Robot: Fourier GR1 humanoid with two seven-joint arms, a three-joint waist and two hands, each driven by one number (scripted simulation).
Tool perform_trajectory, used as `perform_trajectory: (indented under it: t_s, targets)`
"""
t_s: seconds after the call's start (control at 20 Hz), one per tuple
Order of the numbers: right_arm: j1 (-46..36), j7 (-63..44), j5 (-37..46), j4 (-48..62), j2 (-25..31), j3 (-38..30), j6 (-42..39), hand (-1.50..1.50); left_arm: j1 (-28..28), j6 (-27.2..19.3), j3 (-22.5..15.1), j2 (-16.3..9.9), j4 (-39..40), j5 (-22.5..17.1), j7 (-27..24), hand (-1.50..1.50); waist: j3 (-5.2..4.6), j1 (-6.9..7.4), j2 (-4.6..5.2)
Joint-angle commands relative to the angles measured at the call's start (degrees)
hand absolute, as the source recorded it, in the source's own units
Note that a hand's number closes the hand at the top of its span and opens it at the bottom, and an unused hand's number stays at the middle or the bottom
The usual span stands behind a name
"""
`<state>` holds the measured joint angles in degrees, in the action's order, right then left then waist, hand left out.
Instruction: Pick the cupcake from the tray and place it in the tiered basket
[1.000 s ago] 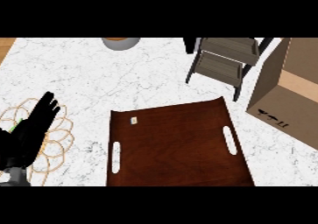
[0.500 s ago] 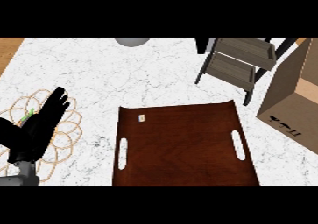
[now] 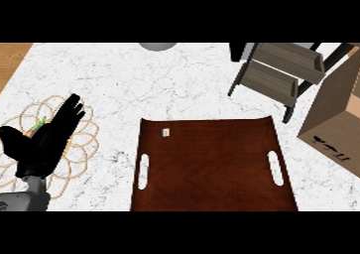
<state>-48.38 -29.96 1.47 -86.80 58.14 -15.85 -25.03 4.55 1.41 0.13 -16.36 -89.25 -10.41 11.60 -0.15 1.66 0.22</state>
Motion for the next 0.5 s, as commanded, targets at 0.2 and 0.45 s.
perform_trajectory:
  t_s: [0.2, 0.45]
  targets:
    - [-14.96, -7.96, 4.44, 6.65, -7.46, 10.79, 2.14, 1.5, -0.35, 0.16, 0.44, 0.67, -1.11, 0.4, 1.68, 0.0, 0.05, -0.33, -0.1]
    - [-20.17, -8.76, 9.58, 14.22, -12.11, 14.26, 3.66, 1.5, 0.5, 1.53, 1.41, 0.02, 1.28, 0.89, -0.03, 0.0, 0.05, -0.3, -0.01]
